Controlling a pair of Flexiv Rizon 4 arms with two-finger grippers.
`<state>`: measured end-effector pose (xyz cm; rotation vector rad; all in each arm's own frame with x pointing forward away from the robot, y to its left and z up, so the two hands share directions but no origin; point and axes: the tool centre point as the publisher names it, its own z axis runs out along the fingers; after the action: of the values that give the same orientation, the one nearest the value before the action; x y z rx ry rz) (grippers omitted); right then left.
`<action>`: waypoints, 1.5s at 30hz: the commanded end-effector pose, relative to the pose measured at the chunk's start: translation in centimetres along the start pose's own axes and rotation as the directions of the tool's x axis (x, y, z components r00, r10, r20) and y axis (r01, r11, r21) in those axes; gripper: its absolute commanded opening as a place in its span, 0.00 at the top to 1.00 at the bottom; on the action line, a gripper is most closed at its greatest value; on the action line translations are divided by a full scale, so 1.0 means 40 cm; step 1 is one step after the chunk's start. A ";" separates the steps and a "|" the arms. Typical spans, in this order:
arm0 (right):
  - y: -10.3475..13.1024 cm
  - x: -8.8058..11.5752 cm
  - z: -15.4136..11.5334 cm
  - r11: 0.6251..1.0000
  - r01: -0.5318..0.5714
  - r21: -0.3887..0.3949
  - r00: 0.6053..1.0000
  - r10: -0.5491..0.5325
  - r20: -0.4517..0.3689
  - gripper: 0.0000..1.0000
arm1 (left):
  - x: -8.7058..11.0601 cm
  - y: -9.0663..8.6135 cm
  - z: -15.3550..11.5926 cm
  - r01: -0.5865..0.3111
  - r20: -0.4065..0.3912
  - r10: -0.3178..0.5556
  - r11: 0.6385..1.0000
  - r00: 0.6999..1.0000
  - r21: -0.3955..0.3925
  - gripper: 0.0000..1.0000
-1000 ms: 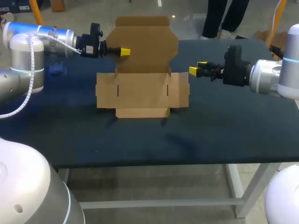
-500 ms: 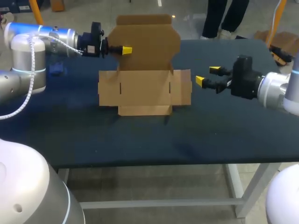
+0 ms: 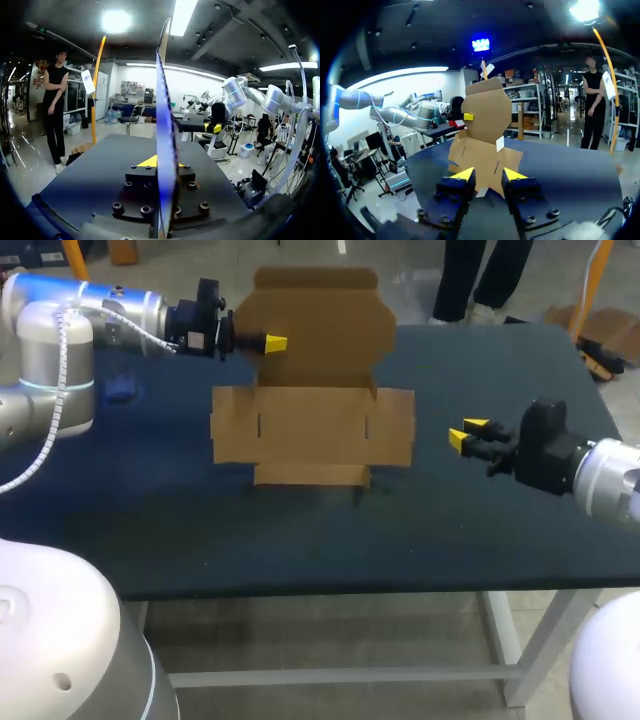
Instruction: Assemble the packaging by folding the flat box into shape, placing the metal phone stand inside, and closing the box properly
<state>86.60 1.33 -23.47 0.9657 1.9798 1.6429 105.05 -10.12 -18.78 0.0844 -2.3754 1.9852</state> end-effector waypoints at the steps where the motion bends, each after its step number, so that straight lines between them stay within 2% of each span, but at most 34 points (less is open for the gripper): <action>1: -0.015 0.010 -0.037 1.000 0.003 -0.017 1.000 -0.003 0.003 1.00 | 0.046 -0.028 -0.007 -0.007 0.046 0.008 1.000 0.999 -0.008 1.00; 9: -0.039 0.019 -0.060 1.000 0.003 -0.018 1.000 -0.003 0.002 1.00 | 0.110 -0.061 -0.004 -0.023 0.045 0.022 1.000 0.999 0.010 1.00; 14: -0.052 0.033 -0.072 1.000 0.019 -0.022 1.000 -0.019 -0.005 1.00 | 0.146 -0.086 -0.002 -0.029 0.081 0.028 0.999 0.996 0.015 1.00; 24: -0.071 0.050 -0.082 0.999 0.042 -0.009 0.999 -0.043 -0.017 1.00 | 0.191 -0.111 0.001 0.018 0.104 -0.020 1.000 0.994 0.016 1.00; 29: -0.075 0.057 -0.083 0.999 0.052 -0.001 0.998 -0.052 -0.021 1.00 | 0.201 -0.102 0.007 0.079 0.095 -0.080 0.997 0.992 0.006 1.00; 35: -0.081 0.064 -0.077 0.998 0.058 0.015 0.998 -0.057 -0.026 1.00 | 0.210 -0.079 0.016 0.082 0.096 -0.080 0.997 0.992 -0.014 1.00; 39: -0.084 0.071 -0.071 0.998 0.062 0.025 0.998 -0.061 -0.030 1.00 | 0.199 -0.062 0.008 0.097 0.077 -0.098 0.995 0.992 0.014 1.00; 45: -0.090 0.075 -0.065 0.997 0.065 0.033 0.998 -0.064 -0.026 1.00 | 0.186 -0.049 -0.001 0.075 0.049 -0.076 0.996 0.996 0.039 1.00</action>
<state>81.70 1.07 -25.81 0.8848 2.0428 1.6056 97.03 -10.84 -15.83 0.2579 -2.3519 2.0145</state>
